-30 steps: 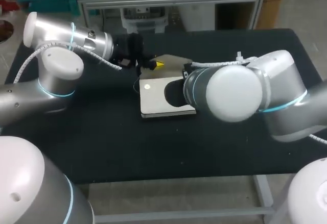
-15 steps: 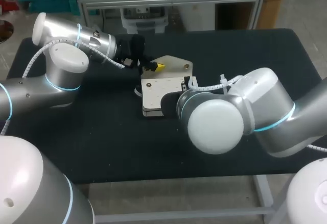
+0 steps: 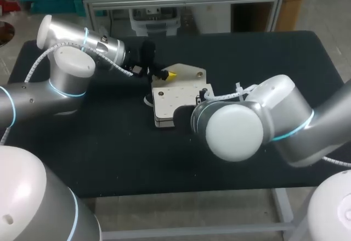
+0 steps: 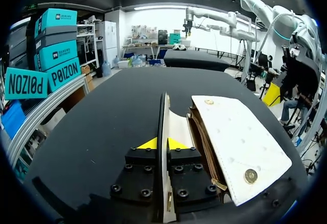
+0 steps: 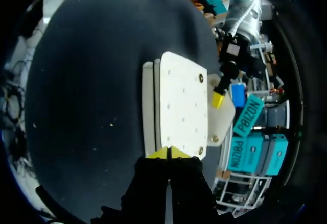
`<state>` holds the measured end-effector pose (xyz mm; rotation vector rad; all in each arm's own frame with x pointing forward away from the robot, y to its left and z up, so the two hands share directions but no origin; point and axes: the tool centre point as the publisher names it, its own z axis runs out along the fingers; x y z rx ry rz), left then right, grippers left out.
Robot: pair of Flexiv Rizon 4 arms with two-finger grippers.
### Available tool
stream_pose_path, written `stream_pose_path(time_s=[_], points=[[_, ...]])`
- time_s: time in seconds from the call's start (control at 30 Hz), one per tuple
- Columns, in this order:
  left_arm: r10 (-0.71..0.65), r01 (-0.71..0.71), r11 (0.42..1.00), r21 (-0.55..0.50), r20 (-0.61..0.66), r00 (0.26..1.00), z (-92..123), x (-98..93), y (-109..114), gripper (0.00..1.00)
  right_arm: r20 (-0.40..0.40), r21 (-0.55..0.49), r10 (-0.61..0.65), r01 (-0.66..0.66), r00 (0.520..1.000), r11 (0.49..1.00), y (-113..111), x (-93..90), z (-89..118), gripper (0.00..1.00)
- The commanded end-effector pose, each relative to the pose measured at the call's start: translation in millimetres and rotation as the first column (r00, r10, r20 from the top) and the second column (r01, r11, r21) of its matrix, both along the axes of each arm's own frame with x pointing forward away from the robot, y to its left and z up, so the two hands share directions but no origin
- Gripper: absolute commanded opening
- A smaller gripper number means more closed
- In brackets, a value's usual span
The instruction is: Pick up the bag, open it, inspect its contents, close it, and place it on the opposite side
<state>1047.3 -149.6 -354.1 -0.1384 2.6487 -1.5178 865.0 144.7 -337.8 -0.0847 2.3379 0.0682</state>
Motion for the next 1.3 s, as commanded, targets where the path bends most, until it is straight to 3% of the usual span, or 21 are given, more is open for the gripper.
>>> stream_pose_path(time_s=[0.03, 0.13, 0.3, 0.43, 0.6, 0.77, 1.1, 1.3], points=[[-0.019, 0.019, 1.0, -0.005, 0.0, 1.0, -10.4, 7.6, -0.3, 0.0, 0.207, 0.056, 0.033, -0.045, 0.978, 0.997, -9.9, -0.9, -11.1, 0.0], [-0.032, 0.032, 0.999, 0.001, -0.001, 0.999, -14.8, 10.3, -0.8, 0.0, 0.206, 0.063, 0.032, -0.046, 0.978, 0.997, -12.9, 0.4, -15.9, 0.01], [-0.043, 0.043, 0.999, 0.015, -0.004, 0.999, -19.8, 14.0, -0.9, 0.0, 0.191, 0.079, 0.03, -0.046, 0.981, 0.996, -13.8, 0.9, -21.8, 0.29], [-0.042, 0.043, 0.999, 0.023, -0.015, 0.999, -23.2, 18.0, -1.1, 0.0, 0.213, 0.08, 0.038, -0.056, 0.976, 0.995, -13.9, -1.6, -23.6, 0.35], [-0.056, 0.057, 0.998, 0.04, -0.026, 0.998, -27.3, 22.4, -2.5, 0.0, 0.311, 0.055, 0.081, -0.103, 0.947, 0.993, -15.8, 0.5, -26.6, 0.33], [-0.068, 0.069, 0.996, 0.054, -0.031, 0.997, -29.4, 24.7, -3.5, 0.0, 0.351, 0.041, 0.106, -0.128, 0.93, 0.991, -16.7, 10.5, -29.9, 0.27], [-0.091, 0.093, 0.993, 0.072, -0.021, 0.996, -32.3, 23.8, -1.9, 0.0, 0.345, 0.04, 0.095, -0.116, 0.934, 0.992, -23.9, 13.9, -35.5, 0.23], [-0.11, 0.11, 0.991, 0.081, -0.012, 0.994, -32.5, 19.0, -2.6, 0.0, 0.37, 0.037, 0.079, -0.1, 0.925, 0.994, -29.2, 10.8, -27.7, 0.21]])
